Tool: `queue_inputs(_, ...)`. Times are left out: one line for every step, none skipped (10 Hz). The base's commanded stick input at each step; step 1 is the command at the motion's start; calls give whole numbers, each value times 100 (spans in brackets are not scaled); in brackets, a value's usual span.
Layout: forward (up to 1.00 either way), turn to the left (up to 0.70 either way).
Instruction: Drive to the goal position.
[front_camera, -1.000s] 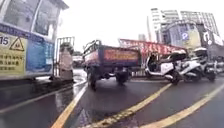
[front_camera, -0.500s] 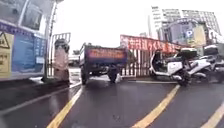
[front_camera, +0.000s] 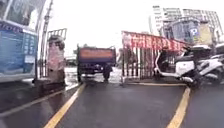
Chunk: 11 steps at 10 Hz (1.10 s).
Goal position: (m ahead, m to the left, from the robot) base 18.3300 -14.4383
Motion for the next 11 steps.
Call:
queue_inputs(70,9)
queue_inputs(70,4)
queue_inputs(70,0)
queue_inputs(70,0)
queue_inputs(70,0)
queue_inputs(70,0)
queue_inputs(70,0)
queue_inputs(70,0)
queue_inputs(70,0)
queue_inputs(70,0)
queue_inputs(70,0)
